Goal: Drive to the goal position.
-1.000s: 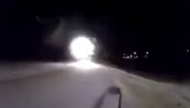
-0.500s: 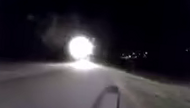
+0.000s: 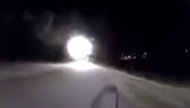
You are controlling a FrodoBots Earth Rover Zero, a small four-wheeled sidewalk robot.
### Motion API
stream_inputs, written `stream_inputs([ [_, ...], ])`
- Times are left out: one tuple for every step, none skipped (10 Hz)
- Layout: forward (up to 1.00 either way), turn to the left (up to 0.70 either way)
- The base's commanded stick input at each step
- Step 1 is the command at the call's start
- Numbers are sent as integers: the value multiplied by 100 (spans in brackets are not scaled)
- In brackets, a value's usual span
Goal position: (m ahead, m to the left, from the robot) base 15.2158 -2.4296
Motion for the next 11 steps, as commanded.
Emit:
stream_inputs([
  [100,-40],
  [100,-40],
  [100,0],
  [100,0],
  [100,0],
  [100,0],
  [100,0],
  [100,0],
  [100,35],
  [100,30],
  [100,3],
])
